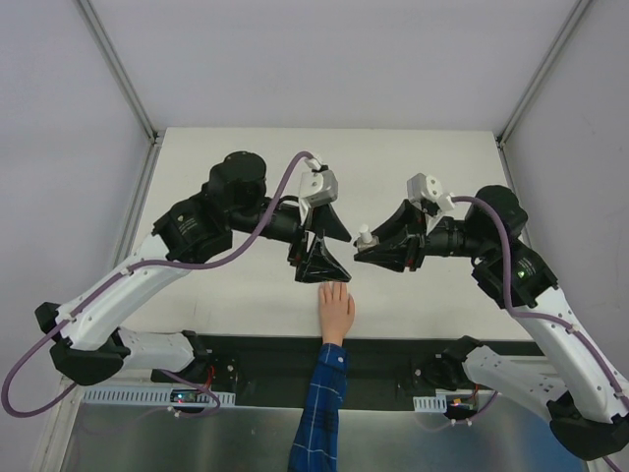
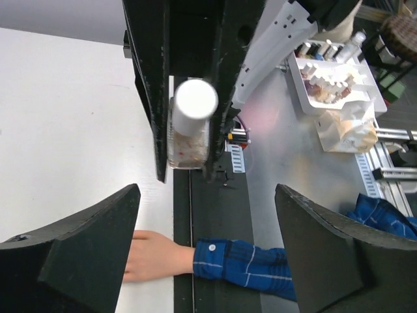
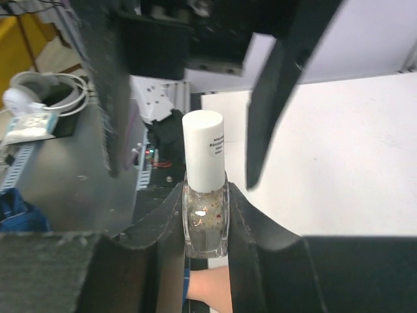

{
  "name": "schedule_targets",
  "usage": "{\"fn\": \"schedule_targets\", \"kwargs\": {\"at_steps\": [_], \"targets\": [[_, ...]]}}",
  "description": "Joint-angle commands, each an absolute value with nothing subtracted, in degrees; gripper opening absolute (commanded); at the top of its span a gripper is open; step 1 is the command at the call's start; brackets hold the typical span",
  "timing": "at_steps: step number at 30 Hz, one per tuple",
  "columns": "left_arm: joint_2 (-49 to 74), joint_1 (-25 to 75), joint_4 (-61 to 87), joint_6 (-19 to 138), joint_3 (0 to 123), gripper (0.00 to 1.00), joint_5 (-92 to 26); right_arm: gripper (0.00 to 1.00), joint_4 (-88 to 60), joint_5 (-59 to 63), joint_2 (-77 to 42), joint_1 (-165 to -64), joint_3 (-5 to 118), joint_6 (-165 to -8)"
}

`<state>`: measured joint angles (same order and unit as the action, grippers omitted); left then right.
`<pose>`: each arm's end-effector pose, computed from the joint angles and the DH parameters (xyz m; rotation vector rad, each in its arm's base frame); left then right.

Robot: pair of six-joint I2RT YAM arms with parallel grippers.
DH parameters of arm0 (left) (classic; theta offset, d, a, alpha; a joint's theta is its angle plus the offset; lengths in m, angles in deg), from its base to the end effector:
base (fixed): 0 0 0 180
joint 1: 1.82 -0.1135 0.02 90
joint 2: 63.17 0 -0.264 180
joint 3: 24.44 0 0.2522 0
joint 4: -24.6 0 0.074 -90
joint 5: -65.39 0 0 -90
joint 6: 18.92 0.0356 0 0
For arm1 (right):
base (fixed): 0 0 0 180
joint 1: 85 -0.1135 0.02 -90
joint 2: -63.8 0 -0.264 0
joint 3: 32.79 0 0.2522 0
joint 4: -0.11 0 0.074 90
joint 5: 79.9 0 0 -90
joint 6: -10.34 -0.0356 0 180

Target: Paint the nails

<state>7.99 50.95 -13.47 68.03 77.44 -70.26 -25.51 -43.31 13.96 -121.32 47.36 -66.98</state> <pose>0.1308 -0.2142 0.4795 1.3232 1.3154 -1.3710 0.1139 0.1192 0.4503 -1.2894 0.9668 1.0110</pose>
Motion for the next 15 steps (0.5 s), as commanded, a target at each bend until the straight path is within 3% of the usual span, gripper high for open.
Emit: {"fn": "schedule_targets", "kwargs": {"at_steps": [1, 4, 6, 9, 11, 15], "targets": [[1.78, 50.30, -13.42, 65.03, 77.21, 0.84, -65.40, 0.00, -29.38, -33.71, 14.23, -122.27, 50.05, -59.98], [1.69, 50.30, -13.33, 60.82, 79.14, 0.85, -57.68, 0.00, -29.91, -25.70, 14.15, -123.32, 49.88, -59.01], [3.00, 50.39, -13.41, 57.30, 81.25, 0.85, -45.39, 0.00, -29.83, -18.95, 14.23, -123.94, 49.79, -59.10], [5.81, 50.39, -13.42, 50.09, 83.63, 0.75, -34.31, 0.00, -28.33, -10.95, 14.41, -124.56, 48.83, -59.71], [7.92, 50.56, -13.50, 47.62, 85.73, 0.66, -32.88, 0.00, -27.98, -8.46, 14.23, -124.64, 48.82, -59.89], [11.71, 51.09, -13.24, 43.22, 87.32, 0.66, -29.71, 0.00, -27.80, -5.82, 13.88, -124.91, 49.00, -59.62]]}}
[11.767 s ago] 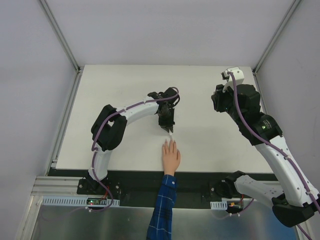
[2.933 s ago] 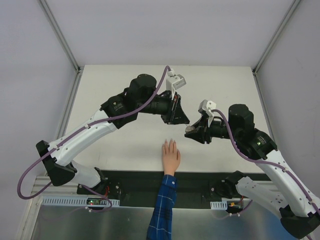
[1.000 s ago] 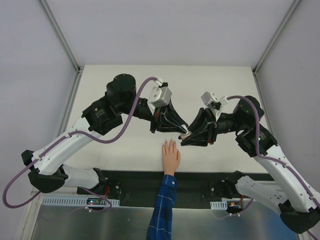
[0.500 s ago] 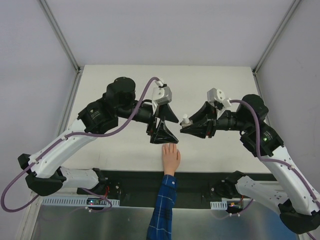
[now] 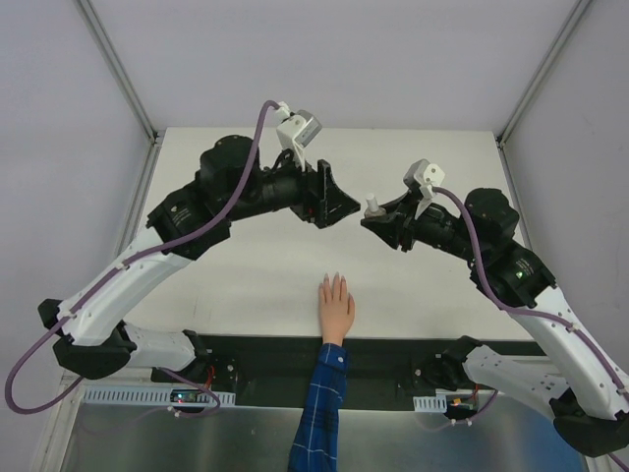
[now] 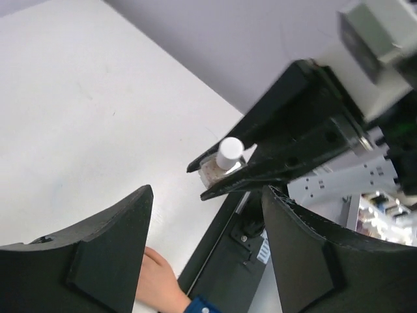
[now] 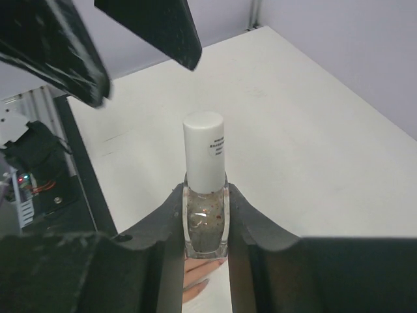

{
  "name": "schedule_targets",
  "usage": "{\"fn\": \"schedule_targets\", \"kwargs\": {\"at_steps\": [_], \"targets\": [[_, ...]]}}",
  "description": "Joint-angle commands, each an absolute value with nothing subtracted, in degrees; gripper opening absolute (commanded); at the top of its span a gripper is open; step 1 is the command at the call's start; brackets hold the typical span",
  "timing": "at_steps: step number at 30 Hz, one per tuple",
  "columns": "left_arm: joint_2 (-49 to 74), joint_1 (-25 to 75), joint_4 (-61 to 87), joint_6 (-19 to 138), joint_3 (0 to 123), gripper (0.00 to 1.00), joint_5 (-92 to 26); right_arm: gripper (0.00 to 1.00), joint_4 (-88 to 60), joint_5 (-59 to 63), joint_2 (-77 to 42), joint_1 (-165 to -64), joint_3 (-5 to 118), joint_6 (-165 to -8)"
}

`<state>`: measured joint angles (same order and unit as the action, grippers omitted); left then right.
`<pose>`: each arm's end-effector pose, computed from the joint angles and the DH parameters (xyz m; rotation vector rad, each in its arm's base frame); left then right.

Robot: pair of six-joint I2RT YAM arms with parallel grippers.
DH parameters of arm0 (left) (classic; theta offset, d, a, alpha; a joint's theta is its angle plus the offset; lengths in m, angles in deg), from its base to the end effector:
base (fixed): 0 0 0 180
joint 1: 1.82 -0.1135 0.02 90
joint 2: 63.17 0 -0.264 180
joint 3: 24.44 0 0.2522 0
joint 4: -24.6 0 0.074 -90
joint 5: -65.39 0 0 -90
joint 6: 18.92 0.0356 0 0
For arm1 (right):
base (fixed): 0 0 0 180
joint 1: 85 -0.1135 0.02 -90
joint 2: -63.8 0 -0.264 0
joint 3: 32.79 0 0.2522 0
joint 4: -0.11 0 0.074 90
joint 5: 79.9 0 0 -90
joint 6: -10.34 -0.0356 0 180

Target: Paint the nails

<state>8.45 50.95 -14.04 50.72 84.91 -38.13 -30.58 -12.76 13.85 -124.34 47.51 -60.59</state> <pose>0.1415 -0.2000 0.5166 0.6667 1.5813 -1.1617 0.1262 0.1214 0.4424 -1.0453 1.2209 0.5893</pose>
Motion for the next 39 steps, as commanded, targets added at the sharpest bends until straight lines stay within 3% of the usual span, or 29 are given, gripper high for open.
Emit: {"fn": "schedule_targets", "kwargs": {"at_steps": [1, 15, 25, 31, 34, 35, 39], "targets": [[11.97, 51.70, -12.89, 42.79, 87.67, 0.66, -28.58, 0.00, -27.80, -5.81, 13.88, -124.99, 49.00, -59.54], [16.11, 54.69, -9.46, 43.65, 89.69, 0.71, -26.19, 0.00, -28.16, -5.02, 12.39, -125.87, 49.17, -59.71], [18.57, 55.66, -9.55, 44.54, 90.66, 0.41, -26.89, 0.00, -28.07, -4.76, 12.65, -126.66, 49.09, -59.80], [18.22, 55.92, -9.46, 44.10, 89.17, 0.32, -29.17, 0.00, -27.63, -3.88, 13.27, -126.75, 48.73, -60.94], [17.95, 55.92, -9.46, 44.45, 88.55, 0.19, -32.15, 0.00, -27.28, -4.49, 13.35, -126.75, 48.91, -62.43], [17.87, 55.84, -9.29, 45.41, 88.38, 0.10, -33.30, 0.00, -26.84, -5.02, 13.53, -126.75, 48.91, -62.79], [16.38, 55.84, -6.39, 49.63, 84.96, 0.00, -42.78, 0.00, -26.31, -6.34, 14.32, -126.84, 49.17, -64.46]]}}
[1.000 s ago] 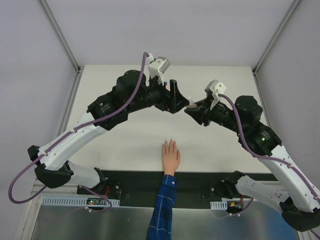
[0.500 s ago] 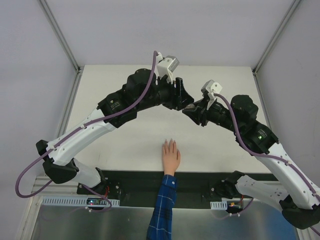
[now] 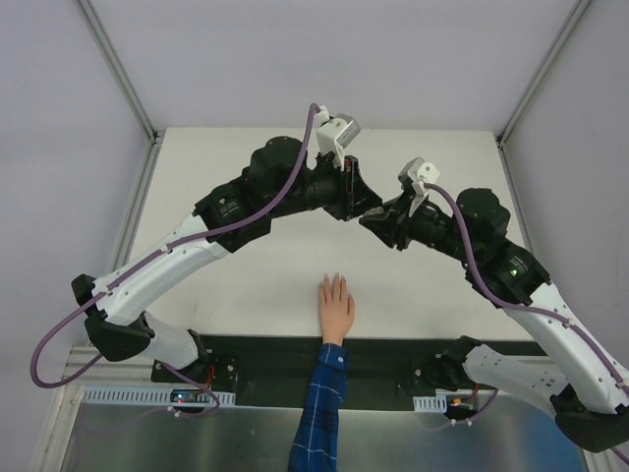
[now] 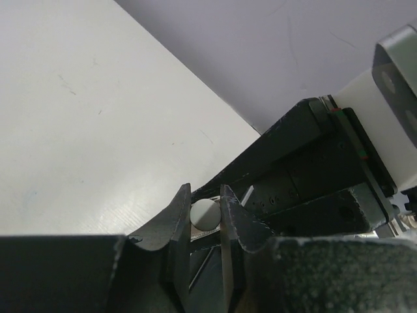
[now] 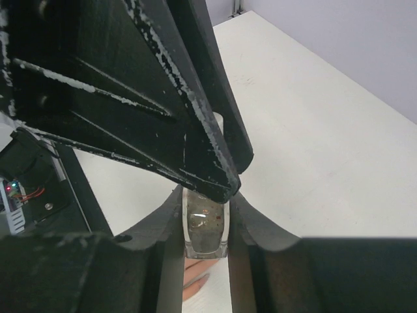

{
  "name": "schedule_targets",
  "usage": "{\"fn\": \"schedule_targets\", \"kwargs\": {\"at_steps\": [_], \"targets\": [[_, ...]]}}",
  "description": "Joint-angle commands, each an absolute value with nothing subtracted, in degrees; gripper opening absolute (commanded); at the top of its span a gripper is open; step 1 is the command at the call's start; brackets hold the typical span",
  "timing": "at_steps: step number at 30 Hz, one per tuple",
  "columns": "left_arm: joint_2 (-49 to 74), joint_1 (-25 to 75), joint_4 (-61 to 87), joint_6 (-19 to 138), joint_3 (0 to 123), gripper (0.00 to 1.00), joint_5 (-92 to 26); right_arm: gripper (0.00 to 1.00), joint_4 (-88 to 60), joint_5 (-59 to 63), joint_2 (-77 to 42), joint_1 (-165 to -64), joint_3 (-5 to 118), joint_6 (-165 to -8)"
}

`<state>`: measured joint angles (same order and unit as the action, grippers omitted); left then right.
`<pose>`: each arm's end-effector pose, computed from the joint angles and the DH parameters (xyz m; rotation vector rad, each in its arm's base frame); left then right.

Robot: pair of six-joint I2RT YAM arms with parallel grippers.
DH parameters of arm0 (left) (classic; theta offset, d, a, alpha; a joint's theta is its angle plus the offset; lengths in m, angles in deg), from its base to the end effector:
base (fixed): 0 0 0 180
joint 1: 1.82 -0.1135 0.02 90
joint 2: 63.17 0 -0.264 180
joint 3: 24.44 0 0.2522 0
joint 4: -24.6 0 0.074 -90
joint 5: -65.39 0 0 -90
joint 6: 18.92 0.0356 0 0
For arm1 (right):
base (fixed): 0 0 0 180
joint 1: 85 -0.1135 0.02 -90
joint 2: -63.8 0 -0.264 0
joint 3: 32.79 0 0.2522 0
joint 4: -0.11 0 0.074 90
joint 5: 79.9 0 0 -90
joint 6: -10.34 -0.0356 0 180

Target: Paint the nails

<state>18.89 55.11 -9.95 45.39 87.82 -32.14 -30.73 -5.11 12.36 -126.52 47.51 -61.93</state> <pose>0.1655 -0.2627 0.4935 0.5862 1.6920 -1.1819 0.1320 0.1294 0.4379 -0.9805 1.3024 0.5332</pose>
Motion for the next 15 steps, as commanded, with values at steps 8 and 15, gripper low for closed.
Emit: {"fn": "schedule_targets", "kwargs": {"at_steps": [8, 15], "targets": [[14.17, 55.48, -1.20, 66.33, 78.71, 0.00, -87.82, 0.00, -23.85, -40.15, 15.55, -125.17, 50.66, -67.52], [16.55, 55.39, 0.20, 66.25, 80.73, 0.00, -98.36, 0.00, -19.10, -47.48, 16.69, -125.26, 48.83, -72.54]]}}
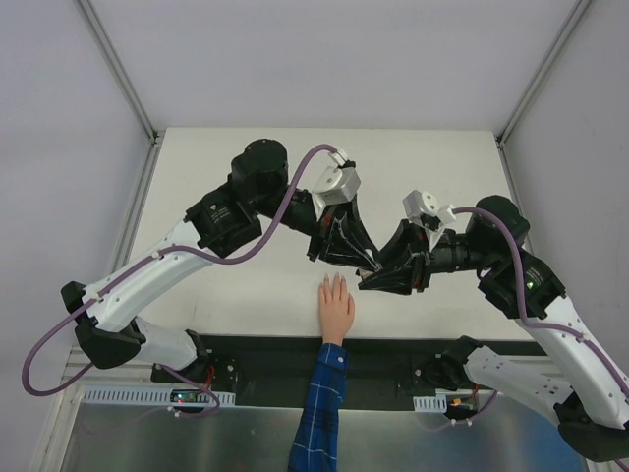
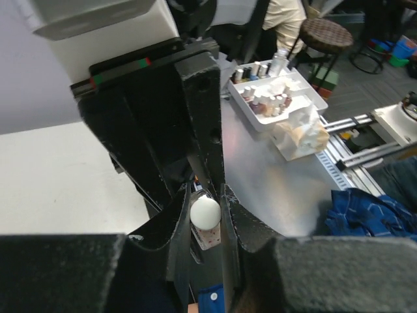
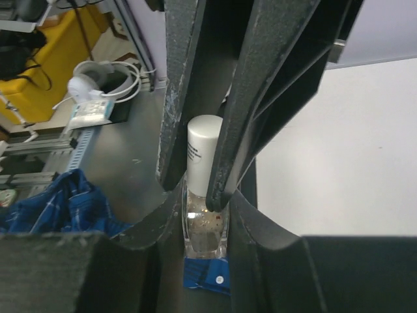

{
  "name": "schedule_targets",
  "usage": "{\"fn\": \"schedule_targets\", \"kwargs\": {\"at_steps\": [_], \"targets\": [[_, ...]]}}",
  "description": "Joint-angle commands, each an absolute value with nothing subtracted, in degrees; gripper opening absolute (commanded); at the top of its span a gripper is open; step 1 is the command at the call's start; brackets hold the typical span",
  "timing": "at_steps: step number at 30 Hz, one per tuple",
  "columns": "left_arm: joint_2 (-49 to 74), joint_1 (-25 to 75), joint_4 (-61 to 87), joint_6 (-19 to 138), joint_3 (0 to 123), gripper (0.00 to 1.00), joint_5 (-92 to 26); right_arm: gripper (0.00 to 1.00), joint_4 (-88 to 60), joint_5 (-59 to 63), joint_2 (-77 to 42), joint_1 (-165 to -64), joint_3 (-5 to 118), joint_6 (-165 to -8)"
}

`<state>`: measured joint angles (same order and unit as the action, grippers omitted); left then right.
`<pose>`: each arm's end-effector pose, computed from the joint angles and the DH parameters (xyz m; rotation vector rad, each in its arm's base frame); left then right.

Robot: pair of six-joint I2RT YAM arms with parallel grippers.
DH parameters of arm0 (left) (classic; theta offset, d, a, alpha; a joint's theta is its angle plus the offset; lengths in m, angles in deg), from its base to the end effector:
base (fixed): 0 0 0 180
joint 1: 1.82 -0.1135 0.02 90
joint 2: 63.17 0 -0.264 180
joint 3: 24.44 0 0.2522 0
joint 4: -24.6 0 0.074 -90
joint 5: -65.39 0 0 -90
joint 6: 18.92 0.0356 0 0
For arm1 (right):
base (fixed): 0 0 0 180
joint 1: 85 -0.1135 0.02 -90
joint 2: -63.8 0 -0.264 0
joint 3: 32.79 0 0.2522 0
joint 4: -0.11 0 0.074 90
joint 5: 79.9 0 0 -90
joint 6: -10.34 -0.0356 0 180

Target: Paint the nails

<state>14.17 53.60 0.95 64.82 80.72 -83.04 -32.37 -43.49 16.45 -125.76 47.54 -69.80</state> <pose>0.1326 -0.2458 0.4955 1.4624 1.0011 -1.5666 0.0933 0.1182 0.4458 -1.3343 1.0310 1.1351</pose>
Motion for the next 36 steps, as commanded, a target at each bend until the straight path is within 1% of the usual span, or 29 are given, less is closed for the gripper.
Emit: {"fn": "schedule_targets", "kwargs": {"at_steps": [1, 4, 6, 8, 9, 10, 11, 12, 13, 14, 15, 17, 18, 22, 23, 24, 26, 29, 32, 34, 36], "targets": [[16.55, 55.40, 0.38, 65.29, 80.90, 0.00, -97.04, 0.00, -19.10, -47.12, 17.04, -125.17, 48.82, -72.54], [16.28, 55.13, 1.26, 63.18, 81.86, 0.00, -89.93, 0.00, -20.41, -46.24, 16.70, -125.08, 49.35, -71.85], [16.63, 54.00, 1.26, 61.16, 83.10, 0.11, -85.10, 0.00, -23.91, -44.85, 16.17, -125.17, 50.05, -68.96], [16.81, 52.77, 1.26, 58.17, 84.68, 0.32, -83.59, 0.00, -26.03, -43.87, 15.12, -125.08, 50.93, -67.02], [16.64, 51.28, 1.35, 56.42, 84.95, 0.40, -80.80, 0.00, -27.52, -43.09, 14.42, -125.17, 51.19, -65.44], [16.37, 50.48, 1.35, 55.88, 85.04, 0.45, -79.90, 0.00, -28.32, -42.64, 13.97, -125.17, 51.54, -64.64], [15.50, 49.60, 1.26, 55.62, 85.04, 0.52, -78.85, 0.00, -29.20, -42.12, 13.62, -125.08, 51.89, -63.85], [14.88, 48.90, 1.26, 54.66, 84.78, 0.55, -76.92, 0.00, -31.47, -40.63, 12.75, -125.08, 52.33, -62.63], [14.27, 47.06, 1.26, 54.04, 83.99, 0.61, -72.81, 0.00, -32.71, -39.83, 12.13, -125.08, 52.77, -60.35], [12.87, 46.18, 1.35, 53.51, 83.63, 0.67, -71.38, 0.00, -34.03, -38.61, 11.69, -125.08, 53.91, -58.94], [12.07, 45.30, 1.61, 52.55, 83.28, 0.70, -70.50, 0.00, -36.13, -35.38, 10.81, -125.17, 54.35, -57.88], [9.62, 43.62, 2.05, 52.36, 81.61, 0.73, -65.06, 0.00, -37.73, -31.67, 9.93, -125.17, 55.58, -55.94], [8.65, 43.53, 1.97, 52.97, 81.00, 0.79, -63.21, 0.00, -38.34, -27.21, 9.40, -125.17, 55.76, -55.67], [5.30, 43.53, 2.23, 50.96, 77.58, 0.84, -50.48, 0.00, -36.33, -17.35, 9.05, -125.17, 55.24, -56.81], [4.60, 43.53, 2.14, 49.91, 76.96, 0.85, -44.18, 0.00, -35.98, -15.50, 8.87, -125.17, 55.24, -57.33], [4.33, 43.53, 2.05, 47.38, 76.34, 0.85, -41.34, 0.00, -35.72, -11.74, 8.18, -125.08, 55.67, -57.51], [5.20, 43.18, 0.39, 44.90, 75.63, 0.84, -36.06, 0.00, -35.80, -8.55, 7.29, -125.17, 56.46, -57.69], [8.10, 42.74, -0.67, 42.43, 77.56, 0.75, -36.73, 0.00, -35.19, -3.19, 6.15, -125.08, 57.35, -58.39], [11.35, 42.83, -0.58, 41.90, 80.28, 0.68, -40.15, 0.00, -34.40, -2.65, 5.80, -125.17, 57.52, -59.27], [13.37, 42.83, -0.58, 41.82, 82.22, 0.63, -42.71, 0.00, -34.31, -2.21, 5.62, -125.08, 57.70, -59.71], [14.43, 43.09, -0.58, 41.64, 83.53, 0.63, -43.77, 0.00, -34.39, -1.94, 5.62, -125.08, 57.61, -59.80]]}}
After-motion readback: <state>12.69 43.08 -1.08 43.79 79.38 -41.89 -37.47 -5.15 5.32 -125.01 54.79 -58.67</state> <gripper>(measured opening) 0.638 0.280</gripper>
